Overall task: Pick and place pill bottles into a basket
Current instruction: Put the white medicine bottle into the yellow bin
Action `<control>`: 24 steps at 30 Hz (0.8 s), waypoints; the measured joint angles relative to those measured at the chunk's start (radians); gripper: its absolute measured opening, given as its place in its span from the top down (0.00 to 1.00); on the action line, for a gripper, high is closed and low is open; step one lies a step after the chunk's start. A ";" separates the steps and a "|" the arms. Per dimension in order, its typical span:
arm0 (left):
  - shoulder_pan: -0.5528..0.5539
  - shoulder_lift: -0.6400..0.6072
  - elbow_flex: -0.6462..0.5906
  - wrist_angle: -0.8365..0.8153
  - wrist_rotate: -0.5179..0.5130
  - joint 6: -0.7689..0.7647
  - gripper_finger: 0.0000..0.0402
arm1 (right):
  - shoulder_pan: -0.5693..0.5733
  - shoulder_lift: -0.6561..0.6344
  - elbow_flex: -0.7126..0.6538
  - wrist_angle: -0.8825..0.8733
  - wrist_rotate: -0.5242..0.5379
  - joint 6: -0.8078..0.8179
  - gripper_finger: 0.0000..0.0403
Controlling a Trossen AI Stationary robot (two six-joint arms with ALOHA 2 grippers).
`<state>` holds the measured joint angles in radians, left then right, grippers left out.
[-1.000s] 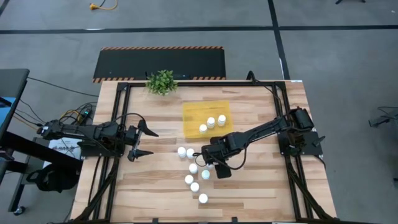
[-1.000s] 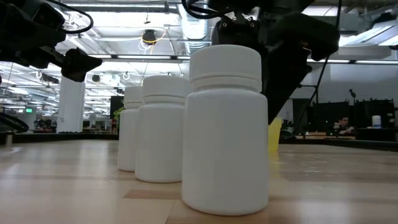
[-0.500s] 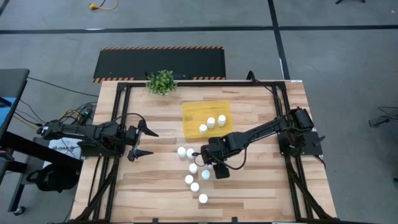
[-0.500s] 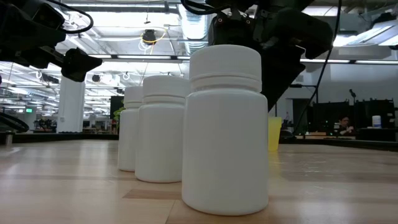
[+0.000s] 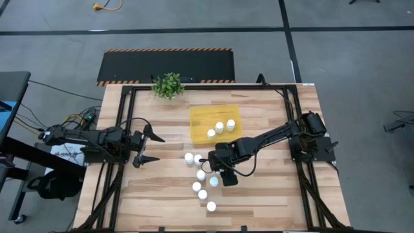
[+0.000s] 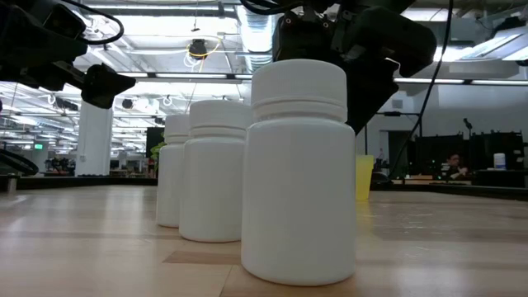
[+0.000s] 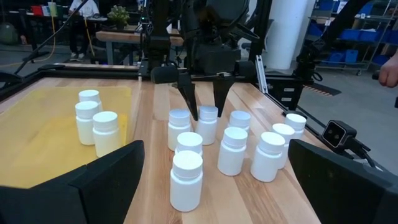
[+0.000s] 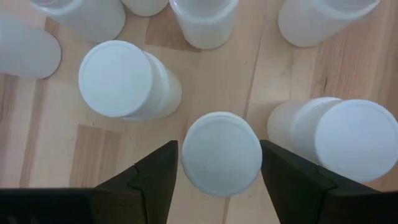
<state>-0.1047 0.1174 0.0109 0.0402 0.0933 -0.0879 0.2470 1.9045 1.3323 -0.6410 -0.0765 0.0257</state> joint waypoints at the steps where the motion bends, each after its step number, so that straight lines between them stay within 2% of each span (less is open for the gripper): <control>1: 0.000 0.000 0.000 0.000 0.000 -0.003 0.04 | 0.000 0.000 0.000 0.002 0.000 0.000 0.47; 15: 0.000 0.000 0.000 0.000 0.000 0.000 0.04 | 0.001 0.000 0.000 0.017 0.000 -0.001 0.51; 24: 0.000 0.000 0.000 0.000 0.000 -0.004 0.04 | 0.001 -0.002 0.000 0.018 0.013 0.000 0.58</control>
<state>-0.1044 0.1176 0.0113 0.0402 0.0933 -0.0915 0.2481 1.9026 1.3319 -0.6231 -0.0631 0.0254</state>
